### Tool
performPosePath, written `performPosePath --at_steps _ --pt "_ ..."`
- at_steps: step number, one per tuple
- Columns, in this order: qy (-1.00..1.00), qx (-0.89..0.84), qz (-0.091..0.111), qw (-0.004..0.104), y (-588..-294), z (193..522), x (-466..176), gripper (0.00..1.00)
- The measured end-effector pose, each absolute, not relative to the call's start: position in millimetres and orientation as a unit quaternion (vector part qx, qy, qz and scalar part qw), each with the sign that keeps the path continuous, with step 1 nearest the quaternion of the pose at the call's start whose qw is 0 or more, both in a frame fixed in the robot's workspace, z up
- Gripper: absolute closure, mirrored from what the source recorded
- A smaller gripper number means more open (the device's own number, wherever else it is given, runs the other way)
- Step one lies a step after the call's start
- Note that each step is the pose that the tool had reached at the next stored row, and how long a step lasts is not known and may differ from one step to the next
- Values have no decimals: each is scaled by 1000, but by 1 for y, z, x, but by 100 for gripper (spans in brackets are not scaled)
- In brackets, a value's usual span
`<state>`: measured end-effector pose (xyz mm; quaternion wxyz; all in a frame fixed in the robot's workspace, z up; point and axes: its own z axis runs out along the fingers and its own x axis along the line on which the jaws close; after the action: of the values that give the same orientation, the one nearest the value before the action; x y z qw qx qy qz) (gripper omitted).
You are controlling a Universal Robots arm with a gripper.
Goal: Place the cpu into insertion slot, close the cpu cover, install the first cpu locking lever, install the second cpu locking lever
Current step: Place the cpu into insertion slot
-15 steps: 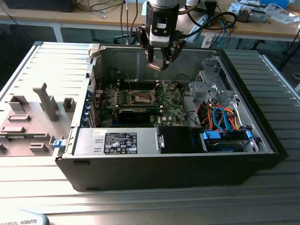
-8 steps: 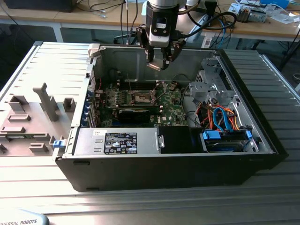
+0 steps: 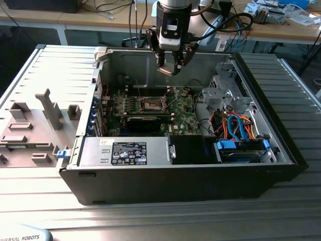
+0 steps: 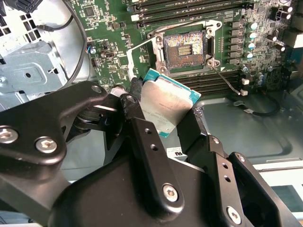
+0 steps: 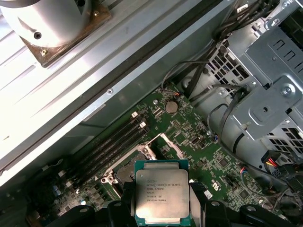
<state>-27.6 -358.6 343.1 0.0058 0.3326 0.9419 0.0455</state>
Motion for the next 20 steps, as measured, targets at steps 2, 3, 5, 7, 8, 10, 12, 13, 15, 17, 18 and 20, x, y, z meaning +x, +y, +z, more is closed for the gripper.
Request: performPosePath --at_steps 2,3,5,7,8,10,12,13,15,17,18,20 --pt "942 333 45 6 -359 343 -28 46" --pt "942 333 46 6 -359 343 -28 46" --pt "941 335 45 6 -359 343 -28 46" --pt "941 335 45 6 -359 343 -28 46" --pt "941 335 45 6 -359 343 -28 46" --pt "939 340 45 6 -359 343 -28 46" --pt "938 344 45 6 -359 343 -28 46" --pt "938 345 45 6 -359 343 -28 46" --pt "937 345 45 6 -359 343 -28 46" --pt "937 346 45 6 -359 343 -28 46" --pt "937 347 45 6 -359 343 -28 46" --pt "936 348 45 7 -359 343 -28 46"
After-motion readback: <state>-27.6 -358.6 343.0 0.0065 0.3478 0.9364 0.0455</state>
